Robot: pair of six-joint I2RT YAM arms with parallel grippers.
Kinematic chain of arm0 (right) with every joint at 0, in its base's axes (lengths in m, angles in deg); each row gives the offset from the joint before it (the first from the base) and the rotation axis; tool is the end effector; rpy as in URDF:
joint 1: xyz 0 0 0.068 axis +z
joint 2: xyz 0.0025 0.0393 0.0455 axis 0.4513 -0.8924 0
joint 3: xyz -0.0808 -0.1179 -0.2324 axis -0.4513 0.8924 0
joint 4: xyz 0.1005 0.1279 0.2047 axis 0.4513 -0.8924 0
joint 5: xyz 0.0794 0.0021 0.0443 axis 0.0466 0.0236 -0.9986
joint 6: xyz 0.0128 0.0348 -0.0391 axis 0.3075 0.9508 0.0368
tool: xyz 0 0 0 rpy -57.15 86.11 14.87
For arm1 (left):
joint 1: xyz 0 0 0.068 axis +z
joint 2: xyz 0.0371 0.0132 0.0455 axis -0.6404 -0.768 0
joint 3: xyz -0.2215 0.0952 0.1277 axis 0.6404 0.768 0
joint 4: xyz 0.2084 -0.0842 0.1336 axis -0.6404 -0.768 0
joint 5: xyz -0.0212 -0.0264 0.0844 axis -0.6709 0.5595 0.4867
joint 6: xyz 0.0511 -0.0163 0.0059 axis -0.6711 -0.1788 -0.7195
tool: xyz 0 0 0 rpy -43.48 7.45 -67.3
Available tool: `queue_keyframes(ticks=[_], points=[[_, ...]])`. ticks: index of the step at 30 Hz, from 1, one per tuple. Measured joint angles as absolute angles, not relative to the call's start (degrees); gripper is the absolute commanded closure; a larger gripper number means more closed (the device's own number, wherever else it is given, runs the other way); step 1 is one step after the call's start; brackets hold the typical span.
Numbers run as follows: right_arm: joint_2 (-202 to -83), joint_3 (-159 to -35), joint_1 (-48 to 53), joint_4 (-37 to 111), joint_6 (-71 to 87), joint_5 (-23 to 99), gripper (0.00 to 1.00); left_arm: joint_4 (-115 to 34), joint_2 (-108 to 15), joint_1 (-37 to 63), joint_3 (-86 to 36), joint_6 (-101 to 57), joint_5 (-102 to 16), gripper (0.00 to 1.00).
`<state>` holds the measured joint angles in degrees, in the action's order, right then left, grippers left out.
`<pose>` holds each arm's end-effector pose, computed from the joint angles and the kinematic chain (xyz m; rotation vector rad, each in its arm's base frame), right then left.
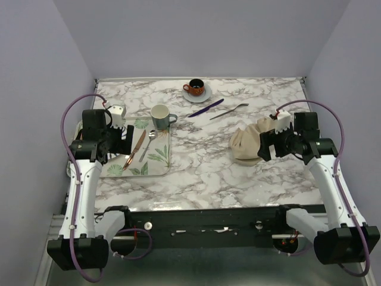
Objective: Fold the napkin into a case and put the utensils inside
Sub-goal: Pick up the crumpled napkin from the center of the board.
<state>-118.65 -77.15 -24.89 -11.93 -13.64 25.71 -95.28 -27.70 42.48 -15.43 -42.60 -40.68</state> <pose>0.1902 0.0184 0.3076 -0.4963 2.3559 0.3137 0.1874 0.0050 0.3394 0.1793 2.3729 -0.0320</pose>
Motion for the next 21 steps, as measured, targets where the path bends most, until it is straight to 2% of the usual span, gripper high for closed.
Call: queue_keyframes(ticks=[21], points=[[-155.8, -94.5, -24.9, -13.1, -24.9, 32.0, 0.0, -94.6, -25.6, 42.5, -20.0, -45.9, -52.4, 0.01]])
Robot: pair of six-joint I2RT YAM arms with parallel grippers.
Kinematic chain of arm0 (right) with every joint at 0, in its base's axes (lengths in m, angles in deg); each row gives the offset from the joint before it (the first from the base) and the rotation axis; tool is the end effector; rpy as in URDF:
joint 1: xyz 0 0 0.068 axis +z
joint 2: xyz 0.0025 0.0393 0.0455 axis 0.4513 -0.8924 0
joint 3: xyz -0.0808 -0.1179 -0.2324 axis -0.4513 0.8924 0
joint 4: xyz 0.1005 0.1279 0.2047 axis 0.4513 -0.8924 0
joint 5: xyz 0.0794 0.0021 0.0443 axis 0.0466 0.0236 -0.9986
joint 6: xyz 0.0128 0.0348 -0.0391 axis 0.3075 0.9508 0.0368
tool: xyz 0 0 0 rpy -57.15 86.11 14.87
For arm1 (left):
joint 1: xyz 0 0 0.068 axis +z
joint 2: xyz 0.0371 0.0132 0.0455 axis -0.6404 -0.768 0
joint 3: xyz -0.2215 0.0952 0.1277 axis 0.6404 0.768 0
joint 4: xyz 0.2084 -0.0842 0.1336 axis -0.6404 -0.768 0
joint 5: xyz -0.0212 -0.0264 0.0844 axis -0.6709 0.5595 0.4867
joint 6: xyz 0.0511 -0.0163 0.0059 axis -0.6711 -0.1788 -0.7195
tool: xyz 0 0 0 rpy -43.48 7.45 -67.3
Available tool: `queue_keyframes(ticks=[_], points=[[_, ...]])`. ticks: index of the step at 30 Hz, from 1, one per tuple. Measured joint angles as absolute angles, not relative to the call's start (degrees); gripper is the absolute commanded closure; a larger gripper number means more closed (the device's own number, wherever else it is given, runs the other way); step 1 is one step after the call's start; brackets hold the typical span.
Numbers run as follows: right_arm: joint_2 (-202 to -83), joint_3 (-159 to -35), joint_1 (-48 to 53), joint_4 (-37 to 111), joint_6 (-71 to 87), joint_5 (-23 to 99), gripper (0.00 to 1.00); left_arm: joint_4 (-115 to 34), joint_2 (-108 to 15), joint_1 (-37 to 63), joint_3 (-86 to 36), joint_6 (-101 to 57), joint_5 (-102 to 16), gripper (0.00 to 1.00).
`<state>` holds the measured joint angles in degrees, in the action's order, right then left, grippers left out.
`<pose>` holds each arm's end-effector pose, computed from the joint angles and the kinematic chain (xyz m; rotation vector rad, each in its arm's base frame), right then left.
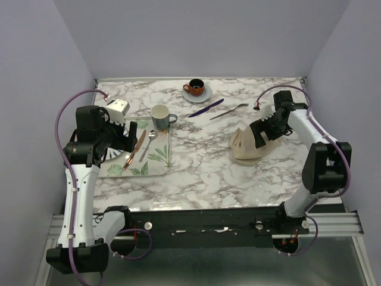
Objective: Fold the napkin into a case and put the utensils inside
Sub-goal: Pick up the crumpled napkin from the center of the board.
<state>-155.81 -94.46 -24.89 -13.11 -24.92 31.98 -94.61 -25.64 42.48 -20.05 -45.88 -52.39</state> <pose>0.3235 0.0191 0.2426 -0.7210 2.6751 0.2198 0.1768 -0.0026 0.3723 0.3481 2.1992 -0.2102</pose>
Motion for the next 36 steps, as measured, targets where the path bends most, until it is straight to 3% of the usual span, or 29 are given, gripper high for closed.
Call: queue_keyframes(ticks=[2, 4, 5, 6, 8, 9, 14, 18, 23, 24, 26, 27, 28, 31, 36], points=[[-159.3, -94.9, -24.9, -13.2, -25.5, 32.2, 0.0, -94.6, -25.4, 42.5, -20.0, -45.9, -52.5, 0.01], [-162.8, -95.9, -24.9, -13.1, -25.9, 32.4, 0.19, -94.6, -25.1, 42.5, -20.0, -45.8, -52.7, 0.01], [-164.0, -96.4, -24.9, -13.1, -25.9, 32.4, 0.31, -94.6, -24.8, 42.5, -20.0, -45.7, -52.7, 0.01], [-166.1, -97.6, -24.9, -13.5, -26.2, 32.2, 0.57, -94.6, -24.6, 42.5, -20.0, -45.7, -52.8, 0.01], [-168.5, -99.9, -24.9, -14.2, -26.3, 31.5, 0.9, -94.6, -24.2, 42.5, -20.0, -45.4, -53.2, 0.01], [-169.7, -101.8, -24.9, -15.3, -26.5, 30.4, 0.99, -94.6, -24.1, 42.5, -19.9, -45.2, -53.4, 0.01], [-169.3, -111.6, -24.4, -20.5, -27.0, 20.5, 0.99, -94.6, -24.2, 42.5, -19.9, -44.8, -55.0, 0.01], [-163.7, -120.4, -23.9, -24.8, -29.2, 7.8, 0.99, -94.7, -26.1, 42.5, -20.5, -44.4, -57.2, 0.01], [-142.8, -118.9, -24.2, -26.2, -33.6, -1.0, 0.99, -94.4, -28.3, 42.5, -22.6, -44.3, -60.3, 0.01], [-138.9, -117.2, -24.5, -26.4, -34.7, -1.4, 0.89, -94.1, -28.3, 42.4, -22.9, -44.3, -60.9, 0.01], [-129.8, -109.5, -25.7, -25.8, -37.3, -0.6, 0.46, -93.6, -28.4, 42.2, -23.1, -44.7, -62.4, 0.01], [-127.5, -106.3, -26.0, -25.4, -38.6, 0.1, 0.05, -93.4, -28.4, 42.0, -23.1, -45.0, -62.8, 0.01], [-125.8, -102.5, -26.2, -25.2, -39.6, 1.6, 0.0, -93.3, -28.5, 41.6, -23.1, -45.4, -63.7, 0.01], [-129.6, -88.3, -27.6, -21.9, -42.0, 12.9, 0.0, -92.5, -28.9, 39.1, -22.6, -47.2, -65.3, 0.01], [-142.7, -81.3, -32.6, -20.8, -41.8, 21.6, 0.0, -90.2, -29.0, 28.9, -17.8, -51.5, -64.9, 0.02]])
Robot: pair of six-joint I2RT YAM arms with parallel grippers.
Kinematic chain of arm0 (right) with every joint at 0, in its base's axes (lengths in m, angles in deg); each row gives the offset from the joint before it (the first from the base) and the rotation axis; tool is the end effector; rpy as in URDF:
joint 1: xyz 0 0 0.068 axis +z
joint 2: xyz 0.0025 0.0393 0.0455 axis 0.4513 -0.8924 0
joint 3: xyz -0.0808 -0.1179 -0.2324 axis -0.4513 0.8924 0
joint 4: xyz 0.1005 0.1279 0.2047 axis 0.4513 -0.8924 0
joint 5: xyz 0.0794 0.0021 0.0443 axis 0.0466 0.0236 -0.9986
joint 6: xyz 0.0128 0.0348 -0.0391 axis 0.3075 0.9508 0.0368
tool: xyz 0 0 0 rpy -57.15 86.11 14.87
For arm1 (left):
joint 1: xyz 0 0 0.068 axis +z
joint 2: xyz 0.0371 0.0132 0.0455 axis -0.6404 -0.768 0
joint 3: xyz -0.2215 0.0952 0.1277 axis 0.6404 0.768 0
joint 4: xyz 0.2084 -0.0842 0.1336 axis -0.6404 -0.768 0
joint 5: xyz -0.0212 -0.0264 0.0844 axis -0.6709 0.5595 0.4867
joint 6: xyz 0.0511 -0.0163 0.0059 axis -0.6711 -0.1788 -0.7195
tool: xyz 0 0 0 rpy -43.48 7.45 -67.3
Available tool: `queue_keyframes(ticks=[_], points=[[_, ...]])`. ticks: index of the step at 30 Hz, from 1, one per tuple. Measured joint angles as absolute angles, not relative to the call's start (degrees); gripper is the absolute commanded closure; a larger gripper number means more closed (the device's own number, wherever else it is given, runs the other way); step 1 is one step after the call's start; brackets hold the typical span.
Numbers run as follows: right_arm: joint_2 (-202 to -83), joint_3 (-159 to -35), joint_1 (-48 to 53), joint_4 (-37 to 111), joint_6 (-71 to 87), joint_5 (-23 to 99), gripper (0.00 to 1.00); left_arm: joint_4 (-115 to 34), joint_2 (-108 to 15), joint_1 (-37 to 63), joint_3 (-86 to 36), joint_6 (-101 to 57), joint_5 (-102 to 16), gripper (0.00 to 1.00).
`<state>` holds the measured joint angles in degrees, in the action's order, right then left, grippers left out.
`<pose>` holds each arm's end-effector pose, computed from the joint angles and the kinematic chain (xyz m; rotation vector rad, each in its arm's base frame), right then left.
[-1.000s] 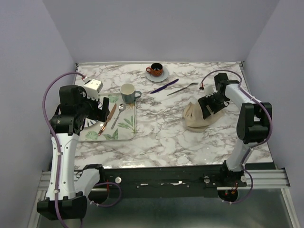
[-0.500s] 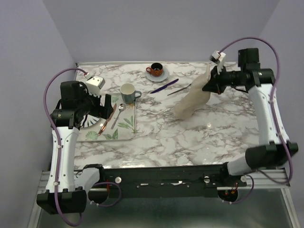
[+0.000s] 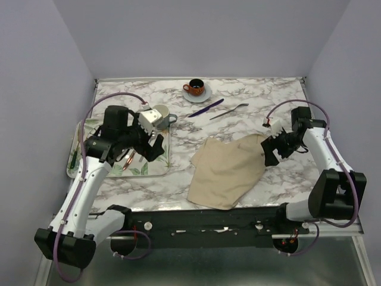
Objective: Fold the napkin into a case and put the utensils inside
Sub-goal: Pick up the crumpled napkin from the center of the board.
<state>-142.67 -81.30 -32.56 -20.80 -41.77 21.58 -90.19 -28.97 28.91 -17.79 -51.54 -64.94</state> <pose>0.2492 -0.0106 0.2383 -0.9356 2.6095 0.4203 0.1883 -0.0545 0.3587 0.8121 2.0621 -0.5353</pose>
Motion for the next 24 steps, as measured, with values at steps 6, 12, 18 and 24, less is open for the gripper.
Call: queue_keyframes(ticks=[6, 12, 18, 24], points=[[-142.5, -88.2, -32.5, -23.2, -39.9, 19.7, 0.09, -87.6, -35.2, 14.7, -14.6, -51.5, -62.3, 0.14], [-152.7, -96.6, -30.7, -23.2, -35.3, 14.6, 0.16, -81.0, -44.8, 6.0, -9.5, -45.9, -61.9, 0.24], [-160.8, -99.0, -29.5, -21.1, -31.1, 17.6, 0.23, -77.0, -54.4, 0.1, -9.6, -44.6, -57.4, 0.29], [-169.4, -106.5, -29.5, -19.0, -28.1, 22.1, 0.25, -75.5, -63.9, -0.8, -17.4, -44.4, -52.3, 0.29]])
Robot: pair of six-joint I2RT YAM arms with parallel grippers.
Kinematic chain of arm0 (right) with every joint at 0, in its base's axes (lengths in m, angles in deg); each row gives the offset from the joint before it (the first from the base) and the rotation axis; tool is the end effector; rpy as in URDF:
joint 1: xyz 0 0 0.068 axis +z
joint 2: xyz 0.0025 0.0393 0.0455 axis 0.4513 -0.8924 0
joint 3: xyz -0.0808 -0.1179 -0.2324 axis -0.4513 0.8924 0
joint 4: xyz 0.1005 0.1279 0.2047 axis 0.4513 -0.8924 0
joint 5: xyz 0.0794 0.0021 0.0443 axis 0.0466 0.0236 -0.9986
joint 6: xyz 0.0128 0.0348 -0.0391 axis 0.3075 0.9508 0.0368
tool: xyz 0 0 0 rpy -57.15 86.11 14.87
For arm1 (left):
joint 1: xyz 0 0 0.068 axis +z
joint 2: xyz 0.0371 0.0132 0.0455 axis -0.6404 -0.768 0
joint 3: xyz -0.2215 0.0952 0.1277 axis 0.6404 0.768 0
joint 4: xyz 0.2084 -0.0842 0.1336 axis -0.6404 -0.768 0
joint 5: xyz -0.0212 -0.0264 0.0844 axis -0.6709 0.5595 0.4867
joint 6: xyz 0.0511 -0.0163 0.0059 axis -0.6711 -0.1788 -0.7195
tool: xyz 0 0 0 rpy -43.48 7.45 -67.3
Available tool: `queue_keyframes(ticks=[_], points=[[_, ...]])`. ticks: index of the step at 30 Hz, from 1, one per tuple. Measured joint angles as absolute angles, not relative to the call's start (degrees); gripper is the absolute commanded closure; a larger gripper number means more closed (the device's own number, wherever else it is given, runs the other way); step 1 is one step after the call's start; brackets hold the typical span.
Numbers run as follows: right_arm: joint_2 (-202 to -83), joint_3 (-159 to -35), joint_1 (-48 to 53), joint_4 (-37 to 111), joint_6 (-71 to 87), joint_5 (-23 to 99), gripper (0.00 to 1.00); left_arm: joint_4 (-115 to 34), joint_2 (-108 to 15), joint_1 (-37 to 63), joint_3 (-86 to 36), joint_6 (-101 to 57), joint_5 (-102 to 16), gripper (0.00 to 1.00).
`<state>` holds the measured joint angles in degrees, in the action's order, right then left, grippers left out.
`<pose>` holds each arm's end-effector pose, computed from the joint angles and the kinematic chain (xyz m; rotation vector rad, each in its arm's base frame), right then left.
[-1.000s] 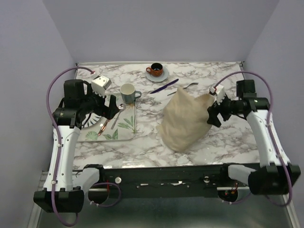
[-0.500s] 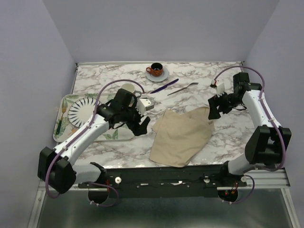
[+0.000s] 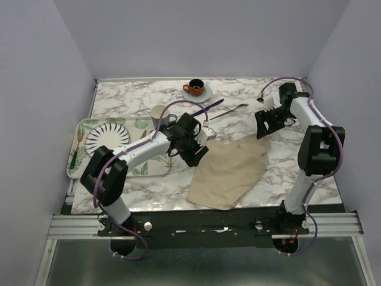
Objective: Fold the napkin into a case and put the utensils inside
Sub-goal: Pick up the crumpled napkin from the center of the board.
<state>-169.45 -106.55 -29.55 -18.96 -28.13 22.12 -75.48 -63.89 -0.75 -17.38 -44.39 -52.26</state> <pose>0.3709 -0.0036 0.2222 -0.6991 2.7195 0.4760 0.2432 -0.2224 0.2194 1.2533 2.3661 -0.5806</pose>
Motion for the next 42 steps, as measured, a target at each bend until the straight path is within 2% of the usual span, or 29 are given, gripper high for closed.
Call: queue_keyframes(ticks=[6, 15, 18, 19, 20, 21, 23, 24, 25, 26, 27, 28, 36, 42], points=[[-176.4, -113.7, -29.5, -17.0, -26.9, 25.5, 0.29, -75.1, -72.7, -0.7, -28.9, -43.0, -50.0, 0.24], [-177.9, -111.6, -29.5, -16.8, -26.8, 28.4, 0.44, -73.6, -87.1, -0.7, -43.8, -41.3, -47.0, 0.25], [-178.9, -110.8, -29.5, -16.9, -26.9, 28.6, 0.51, -73.6, -90.7, -0.7, -46.0, -40.8, -45.5, 0.27], [-179.1, -110.8, -29.5, -16.9, -26.8, 28.7, 0.58, -73.5, -91.7, -0.7, -46.4, -40.7, -45.2, 0.28], [-179.7, -110.7, -29.5, -16.9, -26.8, 28.7, 0.62, -73.6, -92.4, -0.7, -46.7, -40.6, -44.8, 0.3], [-180.2, -110.6, -29.5, -16.9, -26.8, 28.7, 0.65, -73.8, -93.0, -0.7, -46.8, -40.5, -44.4, 0.36], [-180.7, -110.4, -29.5, -16.9, -26.7, 28.7, 0.78, -73.9, -93.9, -0.7, -47.0, -40.5, -44.2, 0.44], [-180.9, -110.2, -29.5, -17.0, -26.8, 28.7, 0.85, -73.9, -94.2, -0.7, -47.0, -40.5, -44.2, 0.55], [-180.9, -110.1, -29.5, -17.0, -26.8, 28.6, 0.98, -73.9, -94.3, -0.7, -47.0, -40.5, -44.2, 0.62], [-180.9, -110.1, -29.5, -17.1, -26.5, 28.6, 0.99, -74.1, -94.3, -0.7, -47.0, -40.4, -44.2, 0.7], [-180.9, -110.1, -29.5, -17.1, -26.7, 28.4, 0.99, -74.1, -94.3, -0.7, -47.1, -40.2, -44.4, 0.89], [-180.9, -110.1, -29.5, -17.1, -26.3, 28.3, 0.99, -74.2, -94.3, -0.7, -47.2, -40.3, -44.4, 1.0], [-177.2, -110.2, -30.1, -17.9, -25.1, 25.9, 0.99, -78.9, -94.1, 0.0, -55.9, -41.4, -45.0, 1.0], [-167.7, -112.1, -35.1, -20.0, -24.6, 22.6, 0.99, -84.1, -81.6, 2.7, -58.8, -49.2, -50.0, 1.0]])
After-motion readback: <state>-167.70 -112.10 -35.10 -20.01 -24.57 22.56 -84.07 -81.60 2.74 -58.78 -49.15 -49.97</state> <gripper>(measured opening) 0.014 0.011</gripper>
